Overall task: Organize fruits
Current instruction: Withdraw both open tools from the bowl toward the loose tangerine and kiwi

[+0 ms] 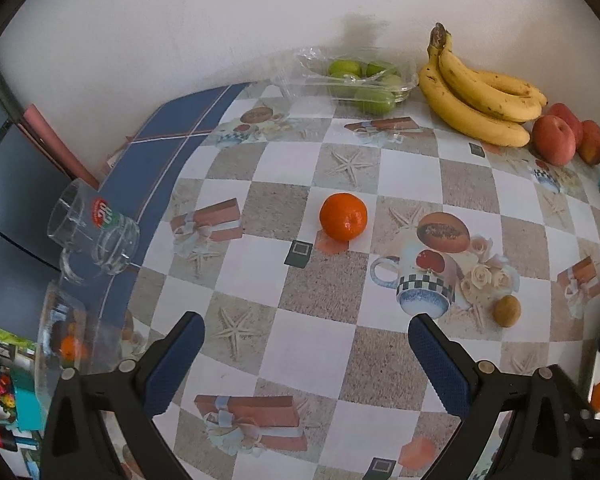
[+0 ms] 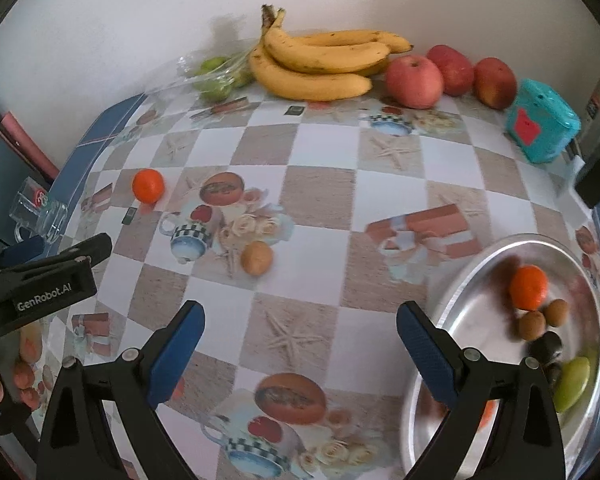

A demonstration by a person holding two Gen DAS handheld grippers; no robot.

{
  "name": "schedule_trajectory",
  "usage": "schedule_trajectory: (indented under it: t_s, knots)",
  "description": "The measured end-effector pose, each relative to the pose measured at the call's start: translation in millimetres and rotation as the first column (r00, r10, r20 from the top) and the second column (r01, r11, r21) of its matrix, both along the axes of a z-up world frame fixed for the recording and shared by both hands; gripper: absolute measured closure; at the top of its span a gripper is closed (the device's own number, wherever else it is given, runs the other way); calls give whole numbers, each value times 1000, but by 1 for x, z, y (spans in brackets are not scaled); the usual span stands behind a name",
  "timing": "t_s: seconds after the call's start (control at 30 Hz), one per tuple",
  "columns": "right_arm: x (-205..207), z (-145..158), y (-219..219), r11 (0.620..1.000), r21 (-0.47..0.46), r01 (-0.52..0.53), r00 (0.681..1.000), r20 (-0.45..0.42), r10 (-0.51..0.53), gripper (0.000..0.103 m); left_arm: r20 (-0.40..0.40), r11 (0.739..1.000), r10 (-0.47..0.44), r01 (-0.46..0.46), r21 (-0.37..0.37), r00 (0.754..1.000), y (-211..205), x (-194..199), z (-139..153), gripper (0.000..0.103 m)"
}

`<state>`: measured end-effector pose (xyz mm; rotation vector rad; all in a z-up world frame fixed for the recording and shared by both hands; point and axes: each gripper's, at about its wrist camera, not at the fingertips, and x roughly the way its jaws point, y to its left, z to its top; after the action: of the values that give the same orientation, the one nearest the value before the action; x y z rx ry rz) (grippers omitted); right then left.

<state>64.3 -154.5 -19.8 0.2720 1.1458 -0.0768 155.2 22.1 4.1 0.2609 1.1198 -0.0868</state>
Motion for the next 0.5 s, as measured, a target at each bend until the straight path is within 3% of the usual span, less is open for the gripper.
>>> schedule_trajectory:
  t_s: [0.5]
  knots:
    - [24,-22,17,1000,8,-18,1000,-12,18,7,-58,999,-14,11,-50,998,0,17,-19,0]
